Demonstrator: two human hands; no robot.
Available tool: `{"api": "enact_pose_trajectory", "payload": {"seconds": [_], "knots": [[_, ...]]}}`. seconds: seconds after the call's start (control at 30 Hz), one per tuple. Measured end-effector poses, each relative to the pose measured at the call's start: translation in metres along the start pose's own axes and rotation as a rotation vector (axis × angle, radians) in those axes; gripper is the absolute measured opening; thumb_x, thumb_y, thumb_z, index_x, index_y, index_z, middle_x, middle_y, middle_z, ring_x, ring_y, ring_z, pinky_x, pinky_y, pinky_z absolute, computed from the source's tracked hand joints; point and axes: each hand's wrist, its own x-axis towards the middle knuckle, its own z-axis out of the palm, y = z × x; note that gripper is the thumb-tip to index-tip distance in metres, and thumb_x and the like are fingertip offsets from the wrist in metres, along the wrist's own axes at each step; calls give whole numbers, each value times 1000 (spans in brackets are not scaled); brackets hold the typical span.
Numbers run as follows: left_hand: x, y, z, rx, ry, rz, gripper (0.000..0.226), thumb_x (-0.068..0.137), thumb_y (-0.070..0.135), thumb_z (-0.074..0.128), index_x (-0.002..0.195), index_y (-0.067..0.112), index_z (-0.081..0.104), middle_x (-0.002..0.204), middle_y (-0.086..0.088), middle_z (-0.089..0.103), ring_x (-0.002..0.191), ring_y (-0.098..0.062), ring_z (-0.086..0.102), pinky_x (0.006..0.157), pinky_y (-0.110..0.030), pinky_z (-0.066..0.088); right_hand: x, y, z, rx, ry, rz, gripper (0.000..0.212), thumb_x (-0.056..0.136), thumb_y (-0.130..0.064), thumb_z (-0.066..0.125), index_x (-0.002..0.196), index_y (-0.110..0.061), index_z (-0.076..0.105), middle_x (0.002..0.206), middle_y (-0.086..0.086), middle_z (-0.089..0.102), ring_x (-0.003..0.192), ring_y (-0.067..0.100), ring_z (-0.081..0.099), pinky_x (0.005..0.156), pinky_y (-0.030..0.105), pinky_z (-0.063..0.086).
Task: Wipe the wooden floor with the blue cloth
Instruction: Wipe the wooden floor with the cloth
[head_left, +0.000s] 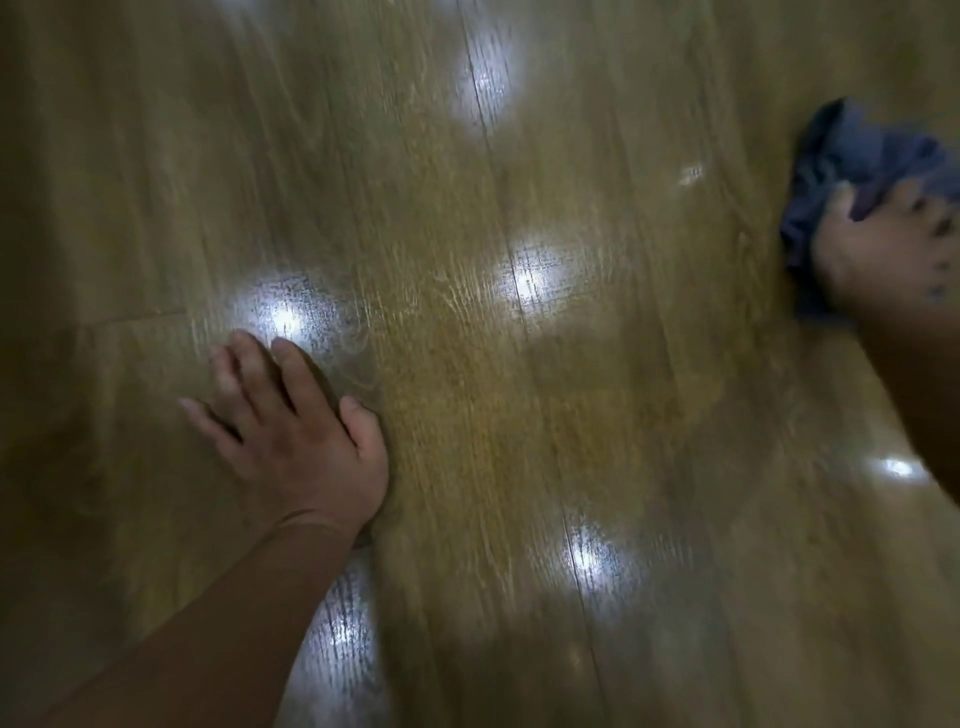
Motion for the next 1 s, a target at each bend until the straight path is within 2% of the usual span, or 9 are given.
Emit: {"api": "enact_pose_trajectory", "payload": {"seconds": [0.3, 0.43, 0.6, 0.7, 0.77, 0.8, 0.87, 0.93, 1.0], "knots": [[-1, -6, 7, 25, 39, 53, 69, 85, 35, 38, 143, -1, 31, 154, -32, 26, 146, -48, 19, 114, -72, 9, -197, -65, -28, 168, 26, -526, 47, 86, -56, 51, 105, -16, 66, 141, 7, 56, 111, 40, 54, 89, 46, 38], [2, -8, 10, -6, 75, 50, 69, 84, 37, 36, 143, 0, 30, 153, -31, 27, 143, -48, 21, 113, -72, 10, -303, -36, -47, 402, -21, -747, 32, 79, -48, 66, 91, -19, 69, 133, 6, 62, 108, 39, 54, 88, 46, 38], [7, -10, 6, -56, 60, 19, 71, 82, 39, 38, 142, 3, 40, 156, -26, 30, 148, -41, 19, 117, -67, 6, -367, 14, -53, 459, -108, -927, 30, 75, -49, 68, 84, -20, 68, 127, 2, 65, 110, 41, 55, 93, 48, 38], [-10, -1, -12, -390, -1, -7, 57, 85, 35, 50, 137, 11, 50, 149, -14, 46, 144, -31, 32, 122, -54, 16, -393, 47, -65, 505, -131, -1016, 31, 74, -49, 69, 85, -20, 68, 127, 1, 65, 111, 41, 55, 94, 48, 38], [-66, 11, -28, -695, -69, 163, 52, 85, 31, 52, 133, 11, 55, 133, -7, 59, 127, -23, 51, 115, -37, 34, -419, 80, -68, 577, -154, -1114, 29, 73, -48, 69, 85, -22, 69, 126, 1, 65, 110, 42, 55, 93, 48, 39], [-113, 12, -32, -684, -104, 301, 48, 86, 26, 52, 131, 9, 57, 130, -6, 60, 123, -20, 54, 111, -33, 38, -437, 102, -68, 599, -178, -1179, 27, 72, -47, 69, 85, -23, 69, 124, 0, 65, 110, 41, 55, 92, 48, 39], [-216, -4, -34, -561, -160, 470, 39, 88, 18, 51, 123, 7, 65, 131, -8, 62, 126, -25, 55, 107, -44, 43, -478, 148, -68, 647, -281, -1370, 24, 72, -49, 69, 84, -29, 65, 118, -4, 62, 109, 37, 54, 90, 47, 43], [-304, -35, -35, -458, -113, 445, 37, 89, 20, 46, 116, 10, 70, 133, -6, 63, 131, -25, 52, 99, -51, 46, -508, 184, -67, 664, -339, -1591, 21, 77, -52, 69, 84, -33, 64, 116, -9, 65, 109, 31, 56, 88, 45, 49], [-358, -65, -31, -347, -55, 365, 40, 91, 26, 43, 126, 17, 61, 140, -6, 56, 135, -26, 44, 100, -52, 39, -515, 197, -62, 681, -407, -1680, 14, 81, -48, 69, 83, -35, 64, 120, -11, 66, 109, 26, 59, 89, 41, 49]]}}
